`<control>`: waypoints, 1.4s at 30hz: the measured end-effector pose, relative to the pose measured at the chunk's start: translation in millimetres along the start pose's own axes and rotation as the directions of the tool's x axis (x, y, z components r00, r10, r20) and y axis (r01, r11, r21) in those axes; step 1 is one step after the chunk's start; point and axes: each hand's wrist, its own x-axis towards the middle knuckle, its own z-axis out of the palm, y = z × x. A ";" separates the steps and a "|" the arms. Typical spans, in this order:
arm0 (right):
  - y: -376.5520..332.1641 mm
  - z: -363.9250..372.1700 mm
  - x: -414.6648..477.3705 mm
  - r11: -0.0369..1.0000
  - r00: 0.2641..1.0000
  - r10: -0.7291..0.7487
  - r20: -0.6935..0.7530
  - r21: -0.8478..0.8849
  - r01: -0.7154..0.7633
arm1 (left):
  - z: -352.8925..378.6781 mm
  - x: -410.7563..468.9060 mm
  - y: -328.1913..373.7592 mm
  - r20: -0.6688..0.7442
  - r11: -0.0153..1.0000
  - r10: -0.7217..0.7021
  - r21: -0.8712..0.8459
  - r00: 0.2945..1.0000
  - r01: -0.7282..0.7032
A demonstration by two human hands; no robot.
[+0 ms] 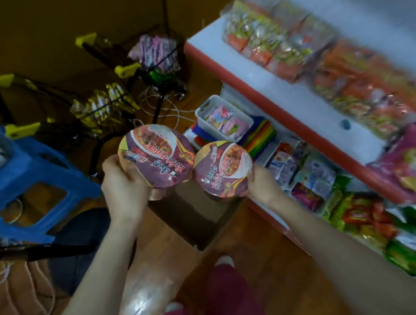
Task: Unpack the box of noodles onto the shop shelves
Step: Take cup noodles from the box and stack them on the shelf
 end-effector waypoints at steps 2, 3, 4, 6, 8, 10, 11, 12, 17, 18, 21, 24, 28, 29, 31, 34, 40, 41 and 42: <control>-12.7 -27.6 -24.7 1.000 1.000 0.012 -0.029 0.023 -0.012 | -23.3 -6.9 21.0 0.008 0.998 0.055 -0.009 0.998 -0.054; -16.4 -40.3 -36.6 0.999 0.998 0.020 -0.057 0.038 -0.018 | -35.0 -10.3 30.8 0.014 0.997 0.080 -0.020 0.997 -0.080; -20.6 -53.6 -51.3 0.998 0.996 0.030 -0.088 0.056 -0.025 | -46.7 -14.2 40.5 0.025 0.993 0.111 -0.032 0.994 -0.110; -29.1 -78.8 -87.8 0.990 0.988 0.074 -0.136 0.129 -0.056 | -69.3 -22.1 59.5 0.050 0.980 0.192 -0.057 0.980 -0.190; -39.3 -99.9 -131.4 0.988 0.976 0.095 -0.196 0.136 -0.069 | -91.2 -33.6 76.6 0.072 0.961 0.266 -0.093 0.961 -0.259; -45.6 -121.1 -172.4 0.994 0.951 0.078 -0.300 0.097 -0.051 | -110.1 -46.1 93.6 0.099 0.941 0.328 -0.128 0.940 -0.314; -46.2 -131.8 -192.1 0.996 0.927 0.074 -0.368 0.080 -0.048 | -117.8 -52.1 102.0 0.112 0.927 0.364 -0.134 0.925 -0.349; -45.4 -143.3 -210.5 0.994 0.906 0.094 -0.414 0.094 -0.061 | -124.0 -58.3 111.3 0.120 0.911 0.405 -0.139 0.906 -0.389; -20.4 -201.4 -293.2 0.983 0.808 0.168 -0.565 0.161 -0.091 | -132.8 -99.4 164.7 0.191 0.818 0.571 -0.215 0.799 -0.533; -15.8 -212.3 -311.7 0.981 0.777 0.180 -0.604 0.173 -0.093 | -130.6 -111.4 174.5 0.200 0.796 0.601 -0.235 0.773 -0.558; 18.9 -241.3 -359.1 0.964 0.709 0.251 -0.659 0.239 -0.119 | -120.5 -157.0 204.6 0.246 0.744 0.664 -0.310 0.706 -0.592; 69.2 -271.5 -407.5 0.940 0.651 0.317 -0.690 0.321 -0.117 | -103.2 -214.4 234.1 0.294 0.666 0.744 -0.400 0.600 -0.630; 137.7 -317.1 -489.0 0.896 0.512 0.430 -0.743 0.422 -0.140 | -74.2 -308.2 266.8 0.357 0.613 0.789 -0.512 0.501 -0.601; 155.5 -327.1 -508.5 0.896 0.490 0.432 -0.757 0.422 -0.137 | -67.7 -333.6 273.7 0.372 0.608 0.793 -0.530 0.483 -0.591; 192.0 -344.5 -547.6 0.878 0.467 0.460 -0.755 0.463 -0.117 | -52.6 -386.0 285.6 0.382 0.582 0.813 -0.565 0.439 -0.585; 245.9 -363.2 -603.7 0.837 0.401 0.530 -0.747 0.538 -0.103 | -36.4 -464.8 304.3 0.409 0.562 0.827 -0.615 0.385 -0.554; 341.7 -393.8 -705.4 0.768 0.216 0.638 -0.740 0.633 -0.098 | -5.9 -606.1 343.3 0.455 0.493 0.867 -0.717 0.204 -0.492; 354.9 -397.9 -719.2 0.758 0.183 0.651 -0.736 0.643 -0.108 | -1.1 -626.9 350.3 0.467 0.486 0.868 -0.730 0.169 -0.479; 366.9 -402.2 -731.9 0.753 0.145 0.657 -0.739 0.648 -0.113 | 3.6 -646.3 357.4 0.479 0.481 0.868 -0.745 0.132 -0.462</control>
